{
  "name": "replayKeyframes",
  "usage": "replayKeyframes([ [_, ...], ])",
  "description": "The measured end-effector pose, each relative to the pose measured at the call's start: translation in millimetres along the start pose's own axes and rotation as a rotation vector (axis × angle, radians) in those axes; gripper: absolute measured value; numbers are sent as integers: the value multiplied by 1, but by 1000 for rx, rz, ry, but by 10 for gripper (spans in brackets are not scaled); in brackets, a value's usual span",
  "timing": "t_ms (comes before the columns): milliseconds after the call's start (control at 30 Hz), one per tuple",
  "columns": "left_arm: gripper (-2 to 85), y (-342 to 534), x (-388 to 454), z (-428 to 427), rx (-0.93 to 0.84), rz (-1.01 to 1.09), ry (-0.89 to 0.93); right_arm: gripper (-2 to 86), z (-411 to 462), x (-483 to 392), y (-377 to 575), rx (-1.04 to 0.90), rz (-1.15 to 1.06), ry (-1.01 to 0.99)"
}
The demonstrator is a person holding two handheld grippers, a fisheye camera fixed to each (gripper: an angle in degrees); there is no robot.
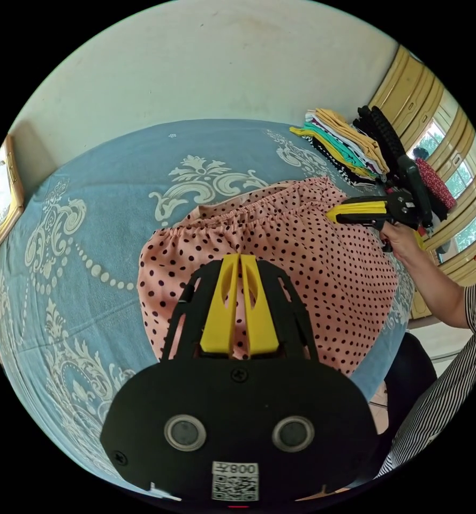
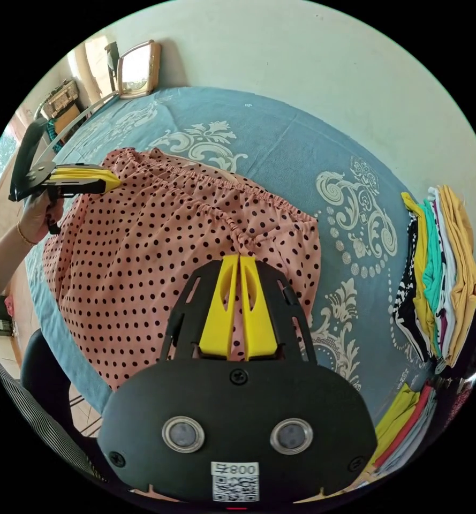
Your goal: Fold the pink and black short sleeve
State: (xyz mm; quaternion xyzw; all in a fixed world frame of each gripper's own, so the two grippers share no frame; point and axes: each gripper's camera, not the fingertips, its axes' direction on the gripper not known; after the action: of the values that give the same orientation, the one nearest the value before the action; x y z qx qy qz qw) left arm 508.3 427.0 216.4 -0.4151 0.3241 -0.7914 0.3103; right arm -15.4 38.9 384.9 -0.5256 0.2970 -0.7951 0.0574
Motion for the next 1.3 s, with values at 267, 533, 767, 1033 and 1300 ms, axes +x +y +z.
replayKeyframes([
  [267,6,-2,-6,-28,75,3,-10,1,-38,-2,0,99,13,46],
  [533,6,-6,-20,-32,91,-18,-24,12,-62,22,-10,164,13,-28],
  [767,5,4,-29,-28,75,-27,5,65,-75,29,19,170,3,32],
  [1033,6,12,-37,-34,83,-23,2,9,-48,33,-1,62,-43,111],
  [1300,7,19,-49,-46,156,-39,-39,3,-89,74,-16,207,16,144],
])
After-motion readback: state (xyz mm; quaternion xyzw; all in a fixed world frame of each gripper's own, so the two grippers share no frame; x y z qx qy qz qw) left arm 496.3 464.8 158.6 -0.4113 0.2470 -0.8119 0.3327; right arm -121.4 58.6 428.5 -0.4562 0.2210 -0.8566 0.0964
